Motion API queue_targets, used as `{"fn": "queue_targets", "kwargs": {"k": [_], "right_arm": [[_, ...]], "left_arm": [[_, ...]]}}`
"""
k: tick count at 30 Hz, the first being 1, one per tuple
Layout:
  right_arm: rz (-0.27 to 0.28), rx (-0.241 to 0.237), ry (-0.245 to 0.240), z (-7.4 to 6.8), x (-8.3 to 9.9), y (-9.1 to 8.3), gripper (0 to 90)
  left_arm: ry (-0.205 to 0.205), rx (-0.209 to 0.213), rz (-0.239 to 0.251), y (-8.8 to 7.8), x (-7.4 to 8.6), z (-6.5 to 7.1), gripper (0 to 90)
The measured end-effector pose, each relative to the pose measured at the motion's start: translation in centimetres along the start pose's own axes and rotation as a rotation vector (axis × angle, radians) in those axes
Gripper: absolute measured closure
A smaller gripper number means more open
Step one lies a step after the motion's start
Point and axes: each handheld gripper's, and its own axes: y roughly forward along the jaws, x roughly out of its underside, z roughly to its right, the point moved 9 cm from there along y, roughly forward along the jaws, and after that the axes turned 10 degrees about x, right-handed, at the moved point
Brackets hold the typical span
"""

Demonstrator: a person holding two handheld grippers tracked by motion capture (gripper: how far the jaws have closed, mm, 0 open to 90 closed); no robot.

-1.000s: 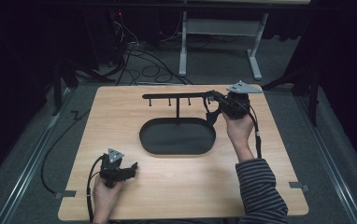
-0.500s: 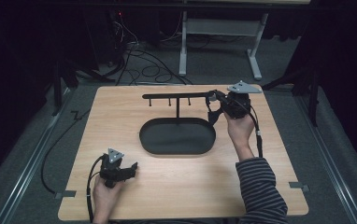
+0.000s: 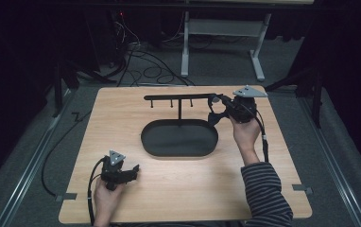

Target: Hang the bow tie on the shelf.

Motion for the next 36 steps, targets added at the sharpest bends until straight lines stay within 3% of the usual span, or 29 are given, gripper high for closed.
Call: {"fn": "queue_targets", "kwargs": {"k": [13, 23, 36], "right_arm": [[-0.053, -0.005, 0.020, -0.1, 2.2, 0.8, 89.1], [-0.064, -0.025, 0.016, -1.2, 2.5, 1.5, 88.2], [-0.051, -0.037, 0.012, -1.4, 2.3, 1.1, 82.2]], "left_arm": [[0.000, 0.000, 0.000, 0.0, 0.0, 0.0, 20.2], [0.000, 0.000, 0.000, 0.0, 0.0, 0.0, 20.2], [0.000, 0.000, 0.000, 0.0, 0.0, 0.0, 20.1]]}}
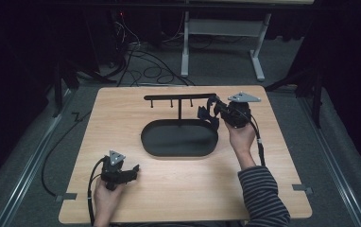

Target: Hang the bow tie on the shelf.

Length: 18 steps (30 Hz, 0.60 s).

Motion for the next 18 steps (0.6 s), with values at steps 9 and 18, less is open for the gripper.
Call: {"fn": "queue_targets", "kwargs": {"k": [9, 18], "right_arm": [[0.015, -0.023, 0.014, 0.0, -0.3, -0.9, 76.5], [0.039, -0.031, 0.022, 0.3, -0.7, -2.2, 71.5]], "left_arm": [[0.000, 0.000, 0.000, 0.0, 0.0, 0.0, 20.2], [0.000, 0.000, 0.000, 0.0, 0.0, 0.0, 20.1]]}}
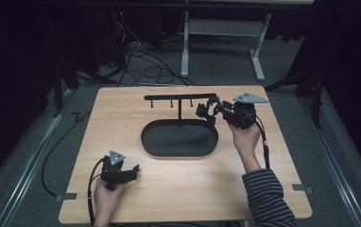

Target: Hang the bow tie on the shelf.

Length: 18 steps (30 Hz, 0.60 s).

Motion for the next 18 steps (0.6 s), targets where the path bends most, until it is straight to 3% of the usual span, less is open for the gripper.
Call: {"fn": "queue_targets", "kwargs": {"k": [18], "right_arm": [[0.002, -0.010, 0.033, 1.5, 0.7, -2.1, 63.9]], "left_arm": [[0.000, 0.002, -0.001, 0.0, 0.0, 0.0, 20.2]]}}
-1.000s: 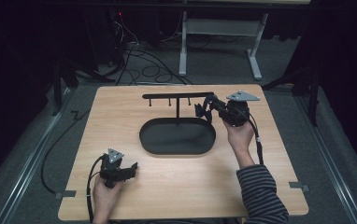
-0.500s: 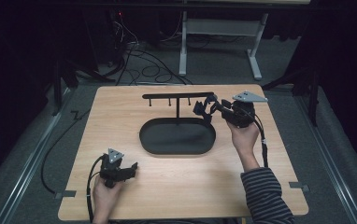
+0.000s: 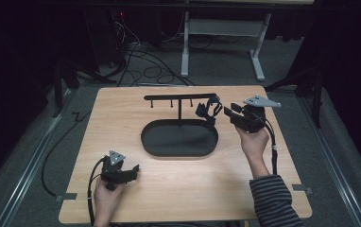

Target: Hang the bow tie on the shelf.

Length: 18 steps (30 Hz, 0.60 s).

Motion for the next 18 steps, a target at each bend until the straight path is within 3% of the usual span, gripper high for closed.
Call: {"fn": "queue_targets", "kwargs": {"k": [18], "right_arm": [[0.009, -0.004, 0.056, 2.2, 1.4, -3.5, 56.9]], "left_arm": [[0.000, 0.000, 0.000, 0.0, 0.0, 0.0, 20.2]]}}
